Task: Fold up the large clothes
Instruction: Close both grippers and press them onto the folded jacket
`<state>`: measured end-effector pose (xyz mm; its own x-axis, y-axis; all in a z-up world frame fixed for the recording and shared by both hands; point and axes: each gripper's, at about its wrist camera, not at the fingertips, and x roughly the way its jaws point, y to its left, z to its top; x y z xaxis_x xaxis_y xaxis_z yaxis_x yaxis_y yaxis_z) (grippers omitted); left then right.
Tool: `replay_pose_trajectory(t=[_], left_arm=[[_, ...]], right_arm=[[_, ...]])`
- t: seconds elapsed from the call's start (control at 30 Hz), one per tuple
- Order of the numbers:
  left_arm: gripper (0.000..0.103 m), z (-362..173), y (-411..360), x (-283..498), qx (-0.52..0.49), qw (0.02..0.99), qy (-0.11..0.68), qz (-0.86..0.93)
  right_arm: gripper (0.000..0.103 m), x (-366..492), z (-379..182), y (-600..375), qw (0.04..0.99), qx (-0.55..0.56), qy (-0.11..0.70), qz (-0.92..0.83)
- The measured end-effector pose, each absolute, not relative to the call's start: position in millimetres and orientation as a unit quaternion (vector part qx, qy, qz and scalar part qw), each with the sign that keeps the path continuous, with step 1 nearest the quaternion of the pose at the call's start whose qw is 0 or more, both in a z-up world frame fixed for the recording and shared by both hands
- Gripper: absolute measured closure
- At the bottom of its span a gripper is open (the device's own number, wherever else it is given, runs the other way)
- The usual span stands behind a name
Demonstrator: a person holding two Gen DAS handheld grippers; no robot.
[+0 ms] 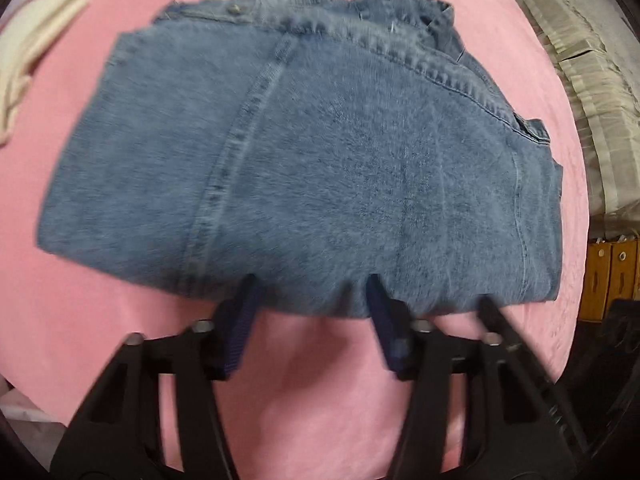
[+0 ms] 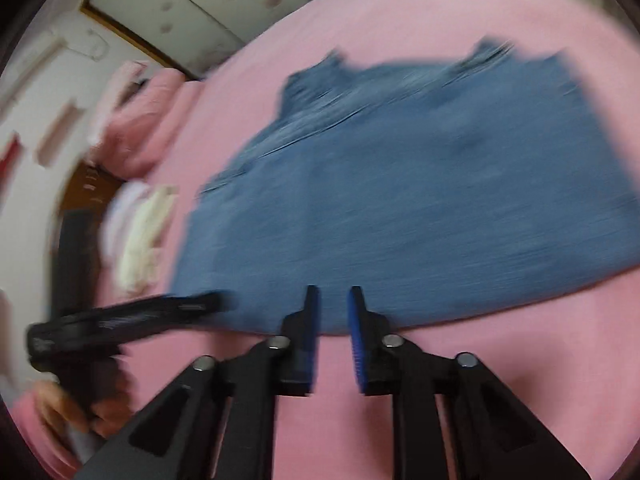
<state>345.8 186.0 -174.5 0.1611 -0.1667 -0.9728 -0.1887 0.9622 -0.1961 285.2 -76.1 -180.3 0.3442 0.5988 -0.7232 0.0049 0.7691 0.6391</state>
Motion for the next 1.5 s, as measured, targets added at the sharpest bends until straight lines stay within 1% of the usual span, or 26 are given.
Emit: replay_pose_trajectory(t=[0.03,0.07,0.1,0.13,0.2,0.23,0.3,0.37,0.43,0.5,0.57,0.6,0.63,0.7,0.73,0.8,0.87,0.93,1.0,1.1,1.17,1.27,1.4,1.5], left_arm=[[0.065,-181.4,186.6,349.8,-0.142,0.746,0.65,0.013],[0.072,-187.2,187.8,350.5,-0.144,0.745,0.651,0.019],[0.082,-194.1,190.1,351.8,-0.144,0.742,0.654,0.032],[0.086,-199.8,191.7,351.7,-0.14,0.74,0.656,0.039],[0.091,-204.0,192.7,350.0,-0.126,0.745,0.655,0.038],[0.099,-202.7,194.6,347.7,-0.107,0.749,0.653,0.04],[0.101,-196.9,207.7,341.2,-0.082,0.761,0.64,0.063],[0.102,-194.2,233.6,333.9,-0.077,0.77,0.626,0.097],[0.102,-200.6,270.7,328.9,-0.055,0.757,0.628,0.171],[0.102,-204.6,305.0,325.1,-0.076,0.751,0.624,0.202],[0.102,-205.8,323.8,324.1,-0.109,0.753,0.619,0.196],[0.102,-205.6,326.2,325.3,-0.113,0.753,0.618,0.193],[0.102,-204.3,322.6,327.6,-0.099,0.753,0.62,0.195],[0.102,-195.8,310.5,327.9,-0.074,0.76,0.613,0.201],[0.102,-187.1,302.4,326.0,-0.079,0.773,0.6,0.189],[0.102,-173.2,285.7,320.2,-0.1,0.791,0.583,0.157],[0.102,-166.9,257.8,313.8,-0.139,0.791,0.589,0.087],[0.102,-173.4,229.5,313.1,-0.167,0.776,0.607,0.017],[0.102,-182.3,198.6,316.6,-0.155,0.774,0.614,-0.014],[0.102,-197.2,179.7,327.1,-0.148,0.778,0.611,-0.015],[0.102,-205.3,172.9,343.0,-0.149,0.783,0.604,-0.014],[0.102,-205.3,172.7,383.5,-0.159,0.8,0.578,-0.013],[0.102,-222.5,177.5,455.4,-0.154,0.806,0.571,-0.004],[0.102,-224.9,182.4,488.3,-0.149,0.816,0.558,-0.002]], right_arm=[[0.094,292.2,-191.9,-66.3,0.754,0.306,0.548,0.195],[0.097,298.1,-204.3,-59.6,0.739,0.321,0.561,0.187],[0.098,304.3,-214.6,-54.4,0.728,0.324,0.576,0.181],[0.1,309.7,-223.3,-49.2,0.719,0.327,0.586,0.182],[0.101,322.2,-237.2,-45.9,0.698,0.326,0.603,0.207],[0.102,329.8,-240.9,-47.1,0.69,0.321,0.61,0.223],[0.103,342.2,-239.9,-68.1,0.69,0.293,0.613,0.25],[0.103,352.5,-238.6,-108.1,0.718,0.267,0.608,0.211],[0.103,350.0,-240.3,-167.5,0.734,0.293,0.593,0.155],[0.103,340.8,-237.7,-227.2,0.766,0.272,0.582,0.032],[0.103,327.6,-235.5,-275.7,0.778,0.296,0.554,-0.035],[0.103,324.3,-234.5,-289.2,0.774,0.319,0.546,-0.044],[0.103,324.9,-230.4,-288.7,0.775,0.315,0.547,-0.045],[0.103,330.3,-218.2,-274.3,0.789,0.263,0.552,-0.057],[0.103,333.8,-205.0,-252.6,0.802,0.236,0.546,-0.048],[0.103,333.1,-189.1,-211.0,0.815,0.236,0.529,0.02],[0.103,333.3,-184.7,-167.8,0.804,0.245,0.534,0.088],[0.103,326.4,-196.5,-123.8,0.776,0.268,0.55,0.155],[0.103,326.7,-218.1,-78.1,0.741,0.283,0.576,0.198],[0.103,339.9,-238.2,-35.1,0.732,0.279,0.589,0.198],[0.103,356.4,-250.7,-17.2,0.726,0.307,0.583,0.198],[0.103,402.2,-265.9,8.6,0.728,0.335,0.562,0.206],[0.103,484.8,-286.2,13.2,0.747,0.336,0.54,0.196],[0.103,529.2,-297.2,19.3,0.751,0.336,0.533,0.197]])
